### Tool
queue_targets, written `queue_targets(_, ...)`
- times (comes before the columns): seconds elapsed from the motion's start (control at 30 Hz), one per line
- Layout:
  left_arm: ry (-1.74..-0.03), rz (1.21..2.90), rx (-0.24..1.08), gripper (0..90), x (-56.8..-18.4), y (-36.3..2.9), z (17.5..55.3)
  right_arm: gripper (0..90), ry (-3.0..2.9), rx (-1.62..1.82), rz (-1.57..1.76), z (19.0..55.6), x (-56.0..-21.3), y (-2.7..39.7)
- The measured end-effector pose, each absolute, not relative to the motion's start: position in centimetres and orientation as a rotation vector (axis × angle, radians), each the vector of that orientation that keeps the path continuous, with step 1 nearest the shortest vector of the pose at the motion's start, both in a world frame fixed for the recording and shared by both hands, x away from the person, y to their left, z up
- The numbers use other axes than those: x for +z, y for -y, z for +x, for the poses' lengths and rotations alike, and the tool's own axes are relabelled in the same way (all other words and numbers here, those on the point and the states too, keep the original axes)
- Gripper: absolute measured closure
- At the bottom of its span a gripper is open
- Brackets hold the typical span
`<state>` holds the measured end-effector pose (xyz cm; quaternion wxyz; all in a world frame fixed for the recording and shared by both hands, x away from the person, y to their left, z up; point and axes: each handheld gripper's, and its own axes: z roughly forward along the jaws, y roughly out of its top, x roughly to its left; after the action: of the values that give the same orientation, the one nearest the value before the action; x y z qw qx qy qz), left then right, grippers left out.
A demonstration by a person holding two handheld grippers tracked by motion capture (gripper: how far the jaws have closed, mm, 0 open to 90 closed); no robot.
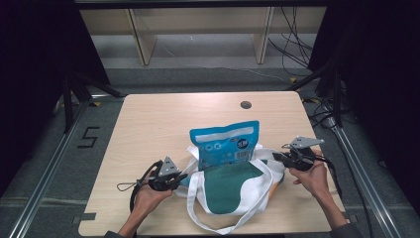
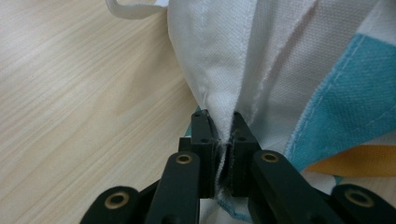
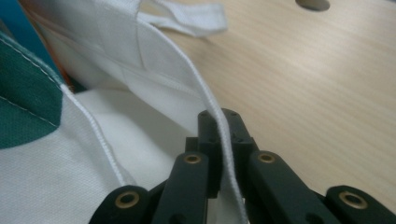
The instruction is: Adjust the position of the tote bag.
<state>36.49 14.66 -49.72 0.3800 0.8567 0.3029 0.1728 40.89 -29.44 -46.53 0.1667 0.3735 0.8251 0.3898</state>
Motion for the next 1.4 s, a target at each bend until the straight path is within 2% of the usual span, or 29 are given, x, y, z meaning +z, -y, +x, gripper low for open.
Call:
queue_targets(0.1,-0.748,2.2,0.452,83.8,-49.7,-14.8,36.7,88.5,-2.379,1.06,1.077,41.1,-47.8,29.2)
queue_targets(0.37,-0.793,2.168,0.398,83.9,-50.1,-14.7,36.3,88.4,-2.396,1.068,1.057,40.8,-48.0,29.4)
queue_targets(0.77,-0.802,2.197,0.412,83.9,-50.4,-14.4,36.0,87.6,-2.42,1.055,1.089,40.1,-49.0,29.1)
queue_targets(0.83,-0.811,2.194,0.403,83.2,-50.0,-14.4,36.0,79.4,-2.36,1.105,1.132,40.0,-47.2,29.6)
queue_targets(0.87,-0.811,2.194,0.403,82.8,-50.0,-14.4,36.0,79.4,-2.36,1.105,1.132,40.0,-47.2,29.6)
queue_targets(0.93,-0.813,2.197,0.383,82.4,-49.9,-14.5,36.1,72.6,-2.308,1.204,1.11,39.4,-45.2,29.8)
queue_targets(1.0,-0.838,2.178,0.381,81.7,-49.9,-14.5,36.2,69.9,-2.28,1.267,1.043,38.5,-42.9,29.6)
queue_targets(1.07,-0.837,2.179,0.384,81.6,-49.9,-14.5,36.1,68.9,-2.278,1.302,1.033,38.0,-42.1,29.3)
queue_targets(1.1,-0.825,2.19,0.375,81.3,-49.8,-14.6,36.2,62.5,-2.323,1.354,0.986,37.2,-40.9,28.6)
queue_targets(1.13,-0.825,2.19,0.375,80.8,-49.8,-14.6,36.2,62.5,-2.323,1.354,0.986,37.2,-40.9,28.6)
queue_targets(1.23,-0.826,2.186,0.375,80.2,-49.7,-14.6,36.1,47.2,-2.428,1.401,0.932,35.8,-40.5,26.5)
queue_targets(1.27,-0.826,2.186,0.375,80.1,-49.7,-14.6,36.1,47.2,-2.428,1.401,0.932,35.8,-40.5,26.5)
queue_targets(1.33,-0.826,2.182,0.375,79.8,-49.7,-14.7,36.1,37.6,-2.492,1.326,0.898,35.9,-41.2,25.4)
queue_targets(1.4,-0.822,2.181,0.378,79.5,-49.8,-14.7,36.1,35.3,-2.508,1.27,0.914,36.1,-41.9,24.8)
